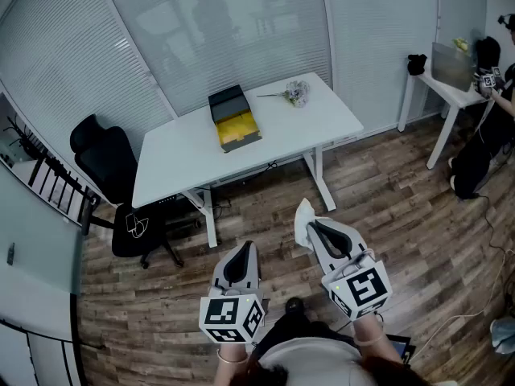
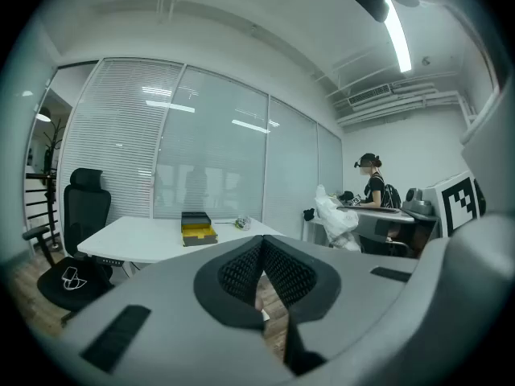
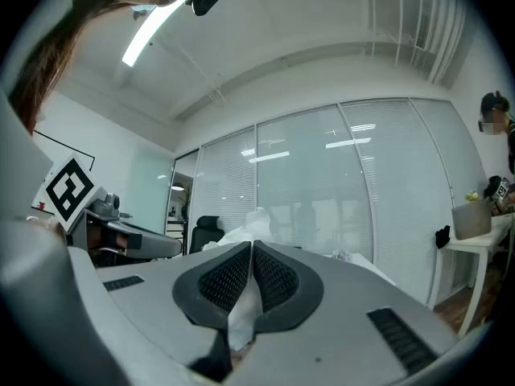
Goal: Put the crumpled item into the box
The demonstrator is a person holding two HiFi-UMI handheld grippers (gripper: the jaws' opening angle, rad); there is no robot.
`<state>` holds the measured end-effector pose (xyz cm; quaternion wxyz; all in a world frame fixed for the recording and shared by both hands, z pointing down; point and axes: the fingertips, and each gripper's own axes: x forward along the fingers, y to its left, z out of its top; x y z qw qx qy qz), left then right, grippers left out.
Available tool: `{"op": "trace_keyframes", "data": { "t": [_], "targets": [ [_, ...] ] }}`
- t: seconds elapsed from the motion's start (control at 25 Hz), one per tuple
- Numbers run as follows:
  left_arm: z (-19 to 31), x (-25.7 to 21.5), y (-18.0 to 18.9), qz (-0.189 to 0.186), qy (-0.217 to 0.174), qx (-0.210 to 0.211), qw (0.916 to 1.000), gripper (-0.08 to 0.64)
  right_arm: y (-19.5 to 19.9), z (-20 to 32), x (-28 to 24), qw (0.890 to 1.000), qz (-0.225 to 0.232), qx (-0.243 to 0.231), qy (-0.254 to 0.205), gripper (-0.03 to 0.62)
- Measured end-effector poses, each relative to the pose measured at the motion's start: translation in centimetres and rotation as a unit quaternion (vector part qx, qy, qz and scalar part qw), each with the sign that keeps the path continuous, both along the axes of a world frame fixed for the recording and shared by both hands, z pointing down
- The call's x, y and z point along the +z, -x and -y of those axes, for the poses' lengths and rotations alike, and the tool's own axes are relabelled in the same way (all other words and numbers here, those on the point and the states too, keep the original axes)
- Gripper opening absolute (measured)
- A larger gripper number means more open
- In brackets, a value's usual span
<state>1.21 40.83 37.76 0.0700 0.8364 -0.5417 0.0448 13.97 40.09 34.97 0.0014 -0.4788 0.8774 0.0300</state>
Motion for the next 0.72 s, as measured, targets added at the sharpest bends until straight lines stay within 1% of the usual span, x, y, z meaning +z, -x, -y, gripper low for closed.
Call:
{"op": "trace_keyframes", "data": {
  "t": [0.12,0.24,0.72],
  "targets": [
    [0.9,0.0,0.5,0.002,0.001,0.004,1.0000,0.015,0.5,0.8,-0.5,1.000,0.018,0.001,-0.004,0.037],
    [2.3,0.1,1.2,0.001,0.002,0.008,1.0000,0.015,1.3,2.1,-0.8,1.000,0.023,0.004,-0.004,0.037],
    [8.5,-0.4,4.4,-0.014,-0.016,0.019,0.9996,0.015,5.5,8.2,-0.5,1.000,0.013,0.005,0.000,0.037]
  ]
}}
